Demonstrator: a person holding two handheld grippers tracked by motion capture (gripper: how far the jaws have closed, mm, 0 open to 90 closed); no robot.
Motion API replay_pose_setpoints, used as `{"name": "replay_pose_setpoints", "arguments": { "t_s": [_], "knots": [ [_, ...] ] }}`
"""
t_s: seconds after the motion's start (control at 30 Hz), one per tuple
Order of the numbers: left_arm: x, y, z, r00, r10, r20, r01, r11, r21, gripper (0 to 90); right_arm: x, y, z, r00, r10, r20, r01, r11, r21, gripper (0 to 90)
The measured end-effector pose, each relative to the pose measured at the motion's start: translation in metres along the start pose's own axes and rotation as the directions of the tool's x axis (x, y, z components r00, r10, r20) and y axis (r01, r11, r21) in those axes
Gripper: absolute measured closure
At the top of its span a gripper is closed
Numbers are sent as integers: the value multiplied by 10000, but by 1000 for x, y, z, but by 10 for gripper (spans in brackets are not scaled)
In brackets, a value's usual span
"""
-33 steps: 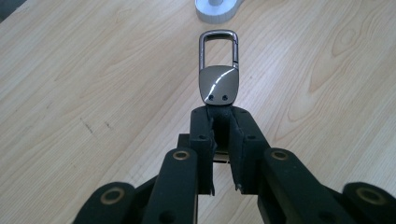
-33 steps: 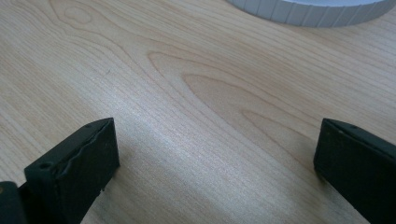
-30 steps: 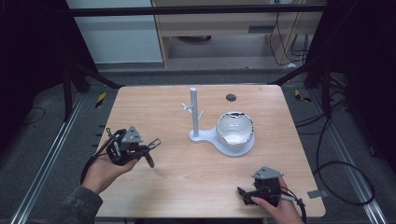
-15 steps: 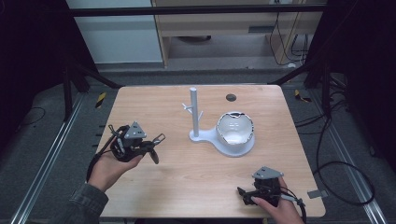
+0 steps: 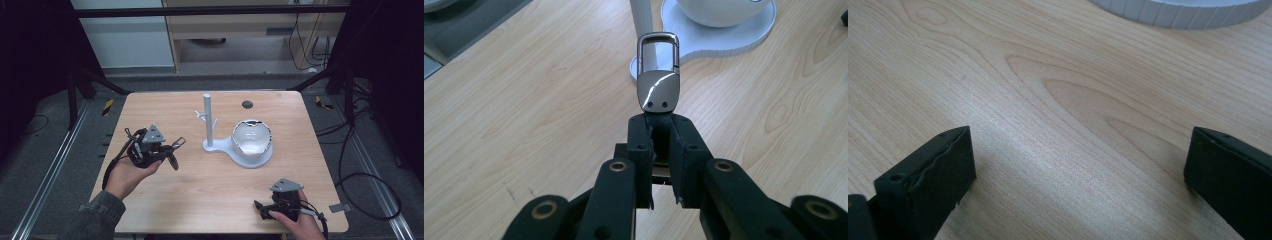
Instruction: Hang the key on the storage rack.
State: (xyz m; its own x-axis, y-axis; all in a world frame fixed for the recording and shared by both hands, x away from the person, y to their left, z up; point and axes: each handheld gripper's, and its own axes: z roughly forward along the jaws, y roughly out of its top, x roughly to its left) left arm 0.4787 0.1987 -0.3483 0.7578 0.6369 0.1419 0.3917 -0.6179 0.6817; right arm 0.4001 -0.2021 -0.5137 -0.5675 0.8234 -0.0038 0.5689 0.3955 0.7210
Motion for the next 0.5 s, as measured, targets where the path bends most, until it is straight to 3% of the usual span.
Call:
{"name": "replay_pose_setpoints", "arguments": {
  "t_s": [0.5],
  "knots": [
    [2,26,7,9992,-393,-108,387,9980,-501,801,0,0,0,10000,-1,-1,1,10000,1,4]
  ]
}}
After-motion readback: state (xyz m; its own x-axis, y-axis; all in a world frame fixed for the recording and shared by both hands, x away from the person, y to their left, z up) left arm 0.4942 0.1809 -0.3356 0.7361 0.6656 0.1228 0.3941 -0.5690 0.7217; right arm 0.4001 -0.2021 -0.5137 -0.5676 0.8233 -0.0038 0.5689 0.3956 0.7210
